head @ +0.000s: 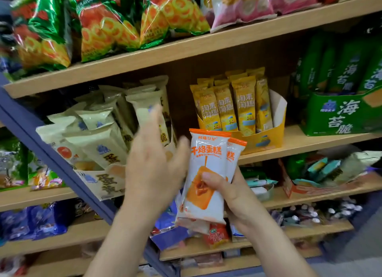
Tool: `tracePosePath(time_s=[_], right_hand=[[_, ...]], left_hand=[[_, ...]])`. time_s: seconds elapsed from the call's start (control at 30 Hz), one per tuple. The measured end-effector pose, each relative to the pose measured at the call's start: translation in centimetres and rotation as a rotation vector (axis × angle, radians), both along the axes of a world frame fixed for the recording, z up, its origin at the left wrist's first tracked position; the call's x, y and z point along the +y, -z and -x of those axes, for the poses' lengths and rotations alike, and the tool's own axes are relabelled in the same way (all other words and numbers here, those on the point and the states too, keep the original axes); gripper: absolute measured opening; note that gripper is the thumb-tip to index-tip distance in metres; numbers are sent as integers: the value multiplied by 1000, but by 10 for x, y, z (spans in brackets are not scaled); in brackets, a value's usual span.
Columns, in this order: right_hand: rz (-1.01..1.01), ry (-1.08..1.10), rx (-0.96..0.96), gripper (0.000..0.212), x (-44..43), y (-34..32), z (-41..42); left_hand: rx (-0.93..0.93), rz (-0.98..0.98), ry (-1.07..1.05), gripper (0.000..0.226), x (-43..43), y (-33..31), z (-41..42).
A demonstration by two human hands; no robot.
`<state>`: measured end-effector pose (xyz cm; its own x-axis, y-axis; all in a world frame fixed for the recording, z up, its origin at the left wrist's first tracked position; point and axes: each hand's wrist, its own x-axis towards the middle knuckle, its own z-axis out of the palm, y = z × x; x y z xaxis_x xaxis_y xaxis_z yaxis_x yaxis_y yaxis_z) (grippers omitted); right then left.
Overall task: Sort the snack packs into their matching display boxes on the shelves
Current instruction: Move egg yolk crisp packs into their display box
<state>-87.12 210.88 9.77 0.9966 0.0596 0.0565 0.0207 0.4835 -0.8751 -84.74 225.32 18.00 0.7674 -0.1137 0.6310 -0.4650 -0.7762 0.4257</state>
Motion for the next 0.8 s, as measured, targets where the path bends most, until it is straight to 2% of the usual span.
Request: tracePosePath(time_s=[0.03,0.1,0.13,0.17,0.27,0.37,0.4,0.47,0.5,0.53,0.6,0.63,0.7,0.8], right_hand=[[27,16,-12,62,-1,-3,0],[129,42,-48,66,-1,-6,-3],[212,57,-52,70,0,-7,-4],[308,70,-48,77,1,-6,-6],[449,41,13,94,4,-4,-10],[536,60,33,86,2,-6,-10],[528,41,24,90,1,-5,-8],[446,8,40,105,-5,-1,0],[388,-6,71,107,-10,1,4],[323,-21,82,101,-14,3,9],[264,-40,83,72,-21,9,13],[248,-36,100,66,-24,14,15],[188,-35,144,71,-31,26,19],[73,-112,201,96,-40,42,27]], left_hand=[[234,66,119,72,0,7,12],[785,379,391,70,0,20,25],[937,526,483,68,1,28,28],[1004,624,528,68,2,35,29],[1078,914,497,61,-2,48,26],[1090,1194,313,51,-8,53,19],[1073,1236,271,45,-8,54,19],[1116,1343,309,46,-6,56,26],[1136,1380,330,49,-5,56,32],[1147,1406,346,50,-5,57,36],[1179,1434,357,47,-8,64,40],[1198,1447,344,46,-11,69,42],[1238,1468,323,44,-16,79,43],[1272,1507,332,40,-22,95,46]])
